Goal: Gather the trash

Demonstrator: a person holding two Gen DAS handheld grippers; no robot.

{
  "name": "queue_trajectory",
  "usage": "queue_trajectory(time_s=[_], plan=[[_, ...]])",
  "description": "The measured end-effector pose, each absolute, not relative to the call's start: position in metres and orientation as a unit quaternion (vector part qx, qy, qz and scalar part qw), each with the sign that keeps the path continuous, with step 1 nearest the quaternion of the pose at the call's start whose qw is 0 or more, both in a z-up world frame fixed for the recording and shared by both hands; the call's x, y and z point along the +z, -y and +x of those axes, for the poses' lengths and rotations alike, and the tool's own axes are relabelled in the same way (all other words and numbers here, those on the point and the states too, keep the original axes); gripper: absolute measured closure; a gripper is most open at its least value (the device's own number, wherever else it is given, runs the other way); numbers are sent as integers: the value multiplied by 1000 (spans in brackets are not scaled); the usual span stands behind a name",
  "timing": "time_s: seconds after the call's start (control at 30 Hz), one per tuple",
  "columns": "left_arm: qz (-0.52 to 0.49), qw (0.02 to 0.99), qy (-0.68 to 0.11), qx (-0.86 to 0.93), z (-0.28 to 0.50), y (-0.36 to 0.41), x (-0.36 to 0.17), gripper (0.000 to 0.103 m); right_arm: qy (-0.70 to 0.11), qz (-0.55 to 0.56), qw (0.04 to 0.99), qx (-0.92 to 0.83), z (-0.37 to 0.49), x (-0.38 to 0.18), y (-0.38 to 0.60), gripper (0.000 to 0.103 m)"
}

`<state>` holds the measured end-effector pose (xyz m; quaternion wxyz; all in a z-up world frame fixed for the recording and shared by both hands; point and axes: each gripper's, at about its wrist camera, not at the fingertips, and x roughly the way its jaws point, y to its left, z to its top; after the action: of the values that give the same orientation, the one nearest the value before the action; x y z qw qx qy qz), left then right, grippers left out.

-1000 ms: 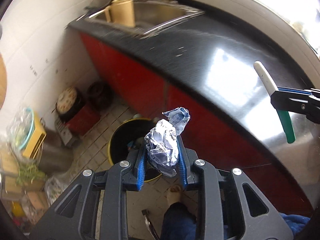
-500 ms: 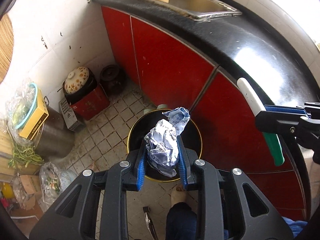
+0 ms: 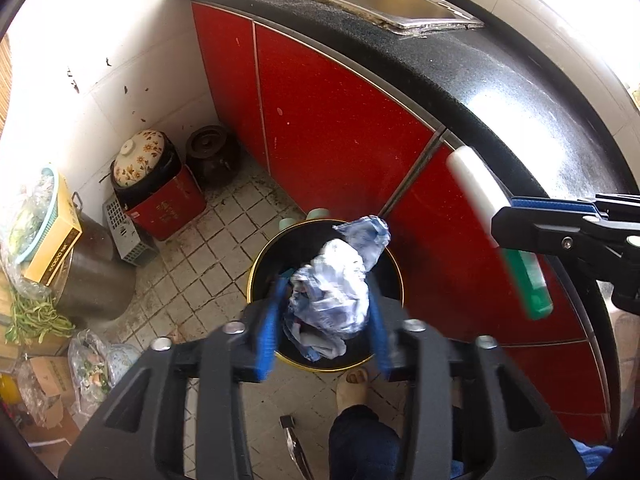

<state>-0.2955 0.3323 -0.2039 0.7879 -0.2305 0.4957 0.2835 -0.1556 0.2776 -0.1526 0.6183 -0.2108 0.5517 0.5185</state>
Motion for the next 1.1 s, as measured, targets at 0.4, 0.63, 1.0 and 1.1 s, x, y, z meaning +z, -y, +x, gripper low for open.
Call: queue_trajectory(time_s=[0.4,0.63,1.0,1.1], plan=[[-205,789,-504,285,-274,-315,-196,11,-549,-166,653,494,-123,-123,-233,20],[-121,851,-462,219,-200,-230,-121,10,-480,-157,774,383,-68,-50,-79,7],[-46,889,-453,53,-36,-41,-57,10,-473,-27,878,68,-4,0,224,7],[-29,889,-456,32,-13,0,-49,10,-469,4,882,39,-3,3,267,7]])
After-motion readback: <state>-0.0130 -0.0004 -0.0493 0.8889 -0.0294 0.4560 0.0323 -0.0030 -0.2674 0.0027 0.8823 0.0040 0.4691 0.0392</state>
